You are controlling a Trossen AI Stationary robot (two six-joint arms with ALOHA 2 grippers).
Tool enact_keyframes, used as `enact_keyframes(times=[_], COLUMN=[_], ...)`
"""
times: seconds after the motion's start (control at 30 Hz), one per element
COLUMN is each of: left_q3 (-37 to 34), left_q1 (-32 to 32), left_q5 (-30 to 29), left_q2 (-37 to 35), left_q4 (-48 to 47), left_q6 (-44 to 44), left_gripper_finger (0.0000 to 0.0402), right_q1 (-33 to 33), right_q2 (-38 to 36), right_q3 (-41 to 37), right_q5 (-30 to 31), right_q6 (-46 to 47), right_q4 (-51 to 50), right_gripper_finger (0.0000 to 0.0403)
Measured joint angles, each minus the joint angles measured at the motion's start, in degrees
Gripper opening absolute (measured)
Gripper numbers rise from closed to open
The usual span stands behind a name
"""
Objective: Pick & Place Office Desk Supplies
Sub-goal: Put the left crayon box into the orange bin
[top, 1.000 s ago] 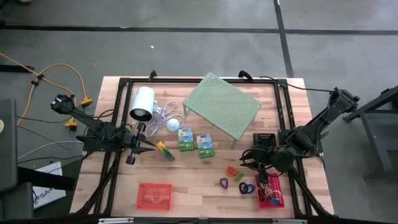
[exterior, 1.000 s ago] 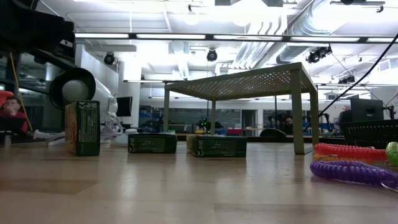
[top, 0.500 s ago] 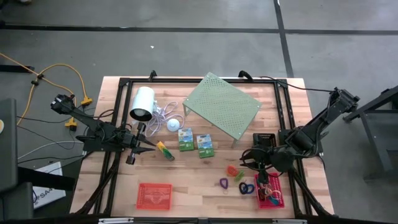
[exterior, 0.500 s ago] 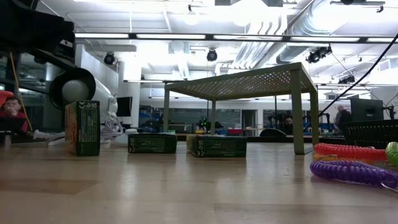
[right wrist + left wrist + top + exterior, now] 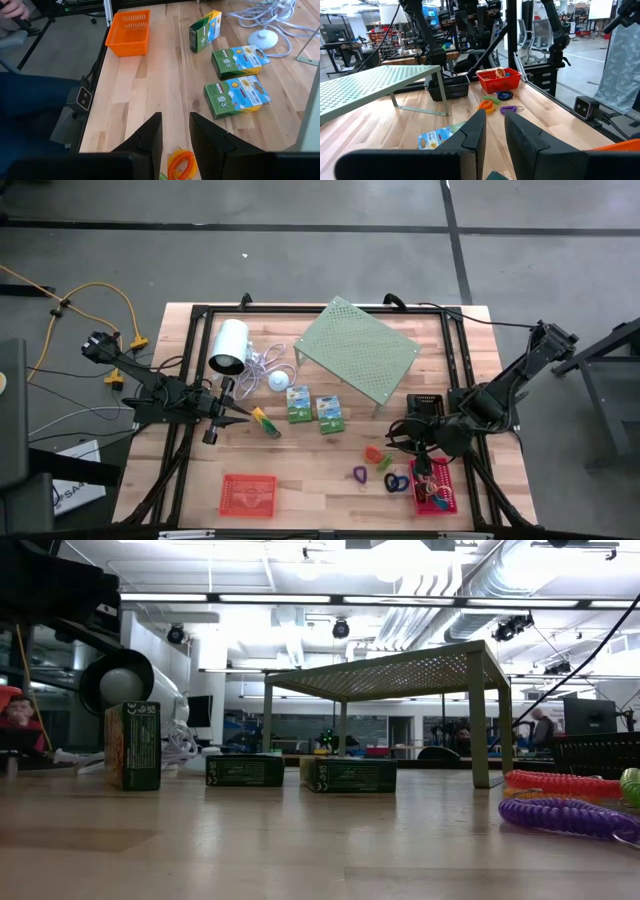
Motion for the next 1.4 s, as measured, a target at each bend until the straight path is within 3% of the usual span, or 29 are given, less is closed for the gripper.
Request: enact_keyframes(times=[0.43,1.07,1.2,1.4], left_q3=[0.00,0.05,2.82,12.85], left_q1=[-0.02,-0.02,-0.02,-0.02], left_q5=[0.52,0.48,0.31,0.37], left_q2=[0.00,0.00,0.13,4.46], left_q4=[-0.78,-4.09,-10.05,-21.06], left_q6=[-5.85,-6.27,-6.41,-7.67], left_gripper_finger=[0.0065,0.0065,0.0065,0.0065], right_q1=[0.00,-0.01,0.00,-0.02], right_q2=[0.00,0.00,0.00,0.00], right_q3=[0.01,0.00,0.01,0.01], right_q5=[-0.02,-0.02,-0.02,-0.02], right_q6=[0.01,0.01,0.02,0.01], right_q4=[0.00,0.00,0.00,0.02], right_gripper_finger=[0.0086,0.0086,0.0086,0.0086])
